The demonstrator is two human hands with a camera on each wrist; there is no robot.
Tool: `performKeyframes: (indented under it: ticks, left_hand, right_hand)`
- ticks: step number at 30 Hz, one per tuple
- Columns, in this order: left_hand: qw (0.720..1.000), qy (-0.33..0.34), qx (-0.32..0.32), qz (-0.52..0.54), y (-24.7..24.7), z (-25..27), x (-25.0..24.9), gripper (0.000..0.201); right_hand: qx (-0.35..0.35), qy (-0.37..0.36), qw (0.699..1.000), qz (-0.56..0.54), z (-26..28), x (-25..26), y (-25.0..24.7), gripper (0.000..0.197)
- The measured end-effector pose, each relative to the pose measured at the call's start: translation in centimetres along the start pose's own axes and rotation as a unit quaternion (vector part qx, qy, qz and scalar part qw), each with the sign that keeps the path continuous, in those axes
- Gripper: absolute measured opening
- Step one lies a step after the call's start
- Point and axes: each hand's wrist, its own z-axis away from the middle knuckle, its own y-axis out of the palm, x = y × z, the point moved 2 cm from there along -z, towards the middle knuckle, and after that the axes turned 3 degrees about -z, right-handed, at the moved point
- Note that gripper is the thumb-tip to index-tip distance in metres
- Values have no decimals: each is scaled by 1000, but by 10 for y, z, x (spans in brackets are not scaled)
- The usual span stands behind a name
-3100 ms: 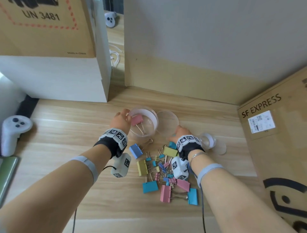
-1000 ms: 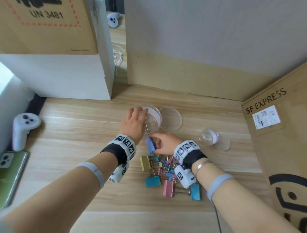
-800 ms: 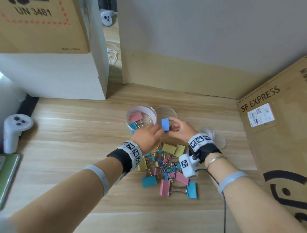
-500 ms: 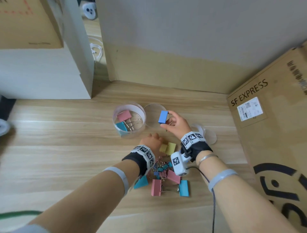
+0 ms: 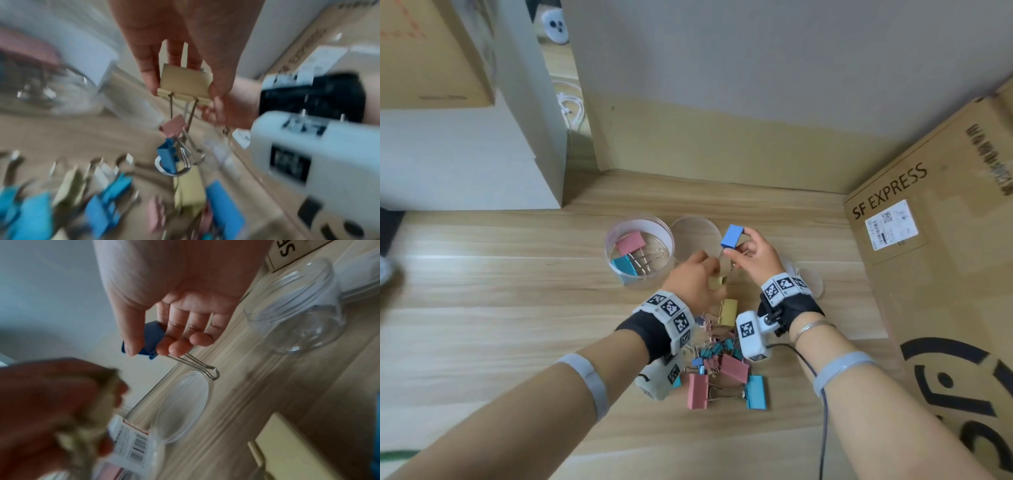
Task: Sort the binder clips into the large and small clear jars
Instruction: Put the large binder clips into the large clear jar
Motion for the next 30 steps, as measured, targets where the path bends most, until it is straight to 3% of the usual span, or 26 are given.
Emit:
performKeyframes:
  ticks: [3, 6, 10, 15, 19, 26, 30]
  left_hand:
    - [995, 18, -86, 52, -41, -2, -7, 31]
    - [990, 0, -134, 52, -84, -9, -7, 31]
    - [990, -87, -110, -31, -118, -24, 20, 32]
    - [986, -114, 19, -116, -93, -34, 43, 31]
    - [988, -125, -3, -95, -85, -33, 49, 32]
    - [992, -87, -95, -10, -125, -30, 20, 34]
    - [996, -63, -57, -11, -121, -25, 2, 34]
  right_hand:
    - [0, 5, 1000, -17, -2, 3, 3, 58]
    - [9, 0, 1000, -8, -4, 6, 10, 57]
    - [28, -11, 1000, 7, -1, 13, 19, 60]
    - [41, -20, 998, 35, 1, 13, 25, 60]
    - [57, -11, 998, 12, 3, 6, 24, 55]
    - [142, 38, 989, 28, 12, 6, 29, 31]
    - [206, 55, 974, 82, 21, 0, 39, 28]
